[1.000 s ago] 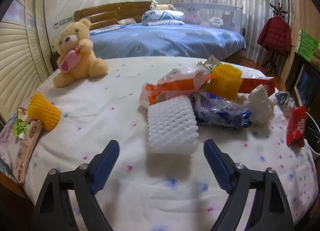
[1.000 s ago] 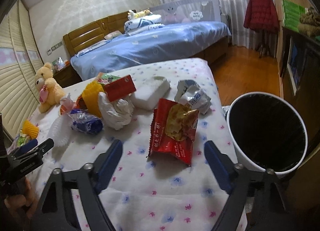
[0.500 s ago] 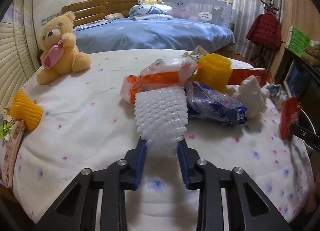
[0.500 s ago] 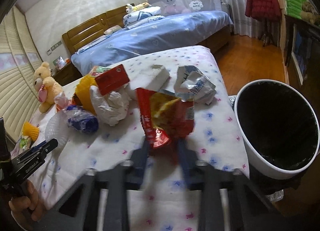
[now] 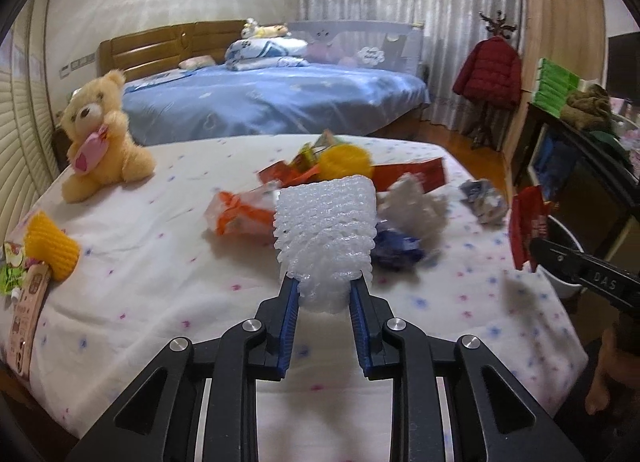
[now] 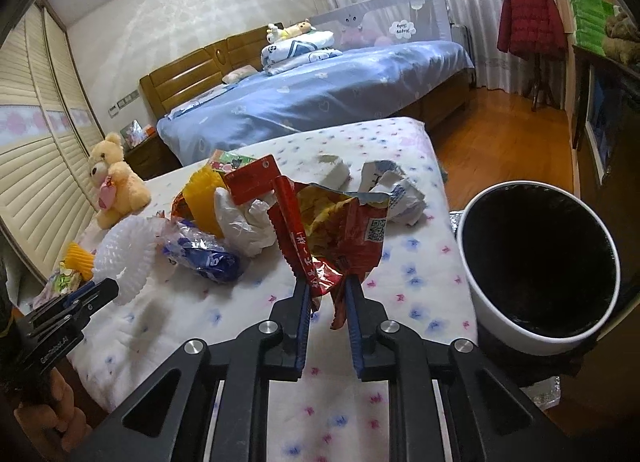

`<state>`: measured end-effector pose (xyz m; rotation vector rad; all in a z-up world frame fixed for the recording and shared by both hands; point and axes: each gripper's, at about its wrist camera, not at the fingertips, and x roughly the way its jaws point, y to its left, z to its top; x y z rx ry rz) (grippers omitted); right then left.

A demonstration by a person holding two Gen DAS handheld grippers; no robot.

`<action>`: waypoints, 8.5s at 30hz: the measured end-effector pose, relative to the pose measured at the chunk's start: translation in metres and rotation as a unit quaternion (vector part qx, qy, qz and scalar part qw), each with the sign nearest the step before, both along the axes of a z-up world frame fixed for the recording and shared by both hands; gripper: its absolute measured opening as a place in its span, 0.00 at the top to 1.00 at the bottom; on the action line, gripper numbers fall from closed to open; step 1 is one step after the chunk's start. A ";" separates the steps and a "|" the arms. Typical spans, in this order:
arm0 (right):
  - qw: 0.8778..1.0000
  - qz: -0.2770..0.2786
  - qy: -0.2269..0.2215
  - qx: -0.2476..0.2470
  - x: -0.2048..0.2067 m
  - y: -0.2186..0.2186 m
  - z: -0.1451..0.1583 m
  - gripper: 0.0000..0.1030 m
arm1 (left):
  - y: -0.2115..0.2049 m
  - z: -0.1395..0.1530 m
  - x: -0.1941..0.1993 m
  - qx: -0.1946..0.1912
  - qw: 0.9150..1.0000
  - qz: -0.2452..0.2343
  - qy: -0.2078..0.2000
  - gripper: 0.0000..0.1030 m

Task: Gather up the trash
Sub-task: 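Carry both items over the bin and open both tools to drop them, then grasp the blue plastic bag with left tool while right tool grasps foil wrapper, then move both tools over the bin and release the bag and wrapper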

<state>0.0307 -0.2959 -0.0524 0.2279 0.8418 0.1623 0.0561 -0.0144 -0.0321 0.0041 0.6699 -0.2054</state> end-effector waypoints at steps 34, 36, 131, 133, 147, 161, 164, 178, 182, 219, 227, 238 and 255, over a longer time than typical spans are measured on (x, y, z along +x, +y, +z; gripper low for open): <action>0.993 -0.116 0.020 0.000 -0.015 -0.124 0.000 0.84 | -0.141 -0.004 0.059 0.026 0.983 -0.182 0.029 0.77; 0.993 -0.118 0.023 0.002 -0.012 -0.130 -0.002 0.84 | -0.152 -0.006 0.067 0.026 0.981 -0.190 0.034 0.77; 0.999 -0.010 0.029 0.008 0.066 -0.012 -0.023 0.23 | -0.107 -0.001 -0.023 -0.075 0.993 0.023 0.093 0.35; 0.999 -0.011 0.029 0.005 0.075 -0.013 -0.027 0.23 | -0.121 0.000 -0.020 -0.078 0.992 0.016 0.099 0.35; 0.999 -0.003 0.045 -0.013 0.098 -0.016 -0.042 0.68 | -0.139 -0.010 0.026 -0.055 0.991 0.023 0.120 0.67; 0.999 -0.003 0.036 0.025 0.042 -0.020 -0.024 0.68 | -0.132 0.006 -0.032 -0.050 0.994 -0.032 0.095 0.71; 0.999 -0.007 0.036 0.033 0.034 -0.025 -0.021 0.68 | -0.142 0.011 -0.037 -0.052 0.993 -0.055 0.092 0.71; 0.997 -0.065 0.023 0.033 0.006 -0.078 -0.006 0.68 | -0.196 0.014 -0.026 -0.044 0.986 -0.127 0.099 0.71; 0.996 -0.084 0.021 0.032 0.000 -0.096 -0.004 0.68 | -0.215 0.015 -0.020 -0.038 0.984 -0.143 0.099 0.71; 0.986 -0.162 0.034 0.026 -0.004 -0.169 -0.013 0.67 | -0.308 0.003 0.016 0.010 0.974 -0.208 0.091 0.70; 0.985 -0.166 0.041 0.026 0.001 -0.175 -0.016 0.67 | -0.321 0.000 0.021 0.015 0.972 -0.214 0.097 0.70; 0.983 -0.172 0.047 0.029 0.006 -0.185 -0.020 0.65 | -0.333 -0.003 0.026 0.017 0.968 -0.227 0.105 0.70; 0.980 -0.190 0.046 0.046 0.004 -0.196 -0.018 0.46 | -0.314 -0.005 0.016 -0.005 0.971 -0.215 0.102 0.48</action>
